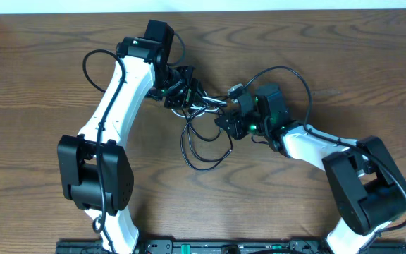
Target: Untangle cables
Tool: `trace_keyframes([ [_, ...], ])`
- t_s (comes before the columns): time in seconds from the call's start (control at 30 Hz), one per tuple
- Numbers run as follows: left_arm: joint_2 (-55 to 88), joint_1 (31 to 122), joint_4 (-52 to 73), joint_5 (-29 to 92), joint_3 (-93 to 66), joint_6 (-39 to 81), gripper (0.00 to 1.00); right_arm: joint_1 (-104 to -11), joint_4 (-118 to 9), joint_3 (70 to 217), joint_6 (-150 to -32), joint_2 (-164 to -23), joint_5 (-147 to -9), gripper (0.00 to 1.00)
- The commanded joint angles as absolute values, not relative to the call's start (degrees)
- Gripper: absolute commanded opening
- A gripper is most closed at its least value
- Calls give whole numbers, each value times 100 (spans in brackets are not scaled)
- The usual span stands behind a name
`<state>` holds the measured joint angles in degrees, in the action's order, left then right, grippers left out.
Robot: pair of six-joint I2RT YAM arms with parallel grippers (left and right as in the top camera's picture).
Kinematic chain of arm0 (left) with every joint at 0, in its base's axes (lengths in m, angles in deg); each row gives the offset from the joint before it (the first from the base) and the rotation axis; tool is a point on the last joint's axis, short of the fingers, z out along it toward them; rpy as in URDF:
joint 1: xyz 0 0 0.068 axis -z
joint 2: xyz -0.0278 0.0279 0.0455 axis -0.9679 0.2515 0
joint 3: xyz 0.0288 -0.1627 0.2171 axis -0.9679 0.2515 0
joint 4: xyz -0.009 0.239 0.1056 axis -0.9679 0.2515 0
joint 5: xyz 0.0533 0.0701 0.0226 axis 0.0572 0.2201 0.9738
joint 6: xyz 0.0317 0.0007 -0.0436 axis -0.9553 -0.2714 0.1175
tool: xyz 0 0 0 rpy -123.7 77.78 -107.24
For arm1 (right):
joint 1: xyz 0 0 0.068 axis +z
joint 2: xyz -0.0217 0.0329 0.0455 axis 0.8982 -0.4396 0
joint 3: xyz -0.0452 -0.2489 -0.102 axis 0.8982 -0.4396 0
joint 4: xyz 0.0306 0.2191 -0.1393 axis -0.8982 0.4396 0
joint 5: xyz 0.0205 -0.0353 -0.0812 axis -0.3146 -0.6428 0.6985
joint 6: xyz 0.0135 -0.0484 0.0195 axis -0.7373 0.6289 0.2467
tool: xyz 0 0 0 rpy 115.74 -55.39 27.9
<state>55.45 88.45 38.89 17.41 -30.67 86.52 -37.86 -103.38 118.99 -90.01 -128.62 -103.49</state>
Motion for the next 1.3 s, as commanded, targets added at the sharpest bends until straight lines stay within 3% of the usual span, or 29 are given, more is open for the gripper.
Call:
trace_keyframes([
  [0.0, 5593, 8862, 3924, 1433, -3026, 8580, 8, -3757, -10686, 11897, -9006, -12982, -10163, 1],
  [0.23, 5593, 8843, 3898, 1522, -3026, 8582, 8, -3816, -10913, 11899, -9008, -12987, -10307, 1],
  [0.53, 5593, 8353, 3767, 1868, -3026, 8689, 8, -4629, -10782, 11899, -9098, -12224, -12572, 1],
  [0.7, 5593, 8069, 3802, 2250, -3024, 8681, 8, -4890, -10627, 11899, -9095, -11741, -13127, 1],
  [0.93, 5593, 8023, 3839, 2626, -3024, 8687, 8, -4887, -10653, 11897, -9012, -11319, -13658, 1],
  [1.27, 5593, 8027, 3839, 2659, -3024, 8687, 8, -4474, -9875, 11897, -7819, -11308, -14053, 1],
])
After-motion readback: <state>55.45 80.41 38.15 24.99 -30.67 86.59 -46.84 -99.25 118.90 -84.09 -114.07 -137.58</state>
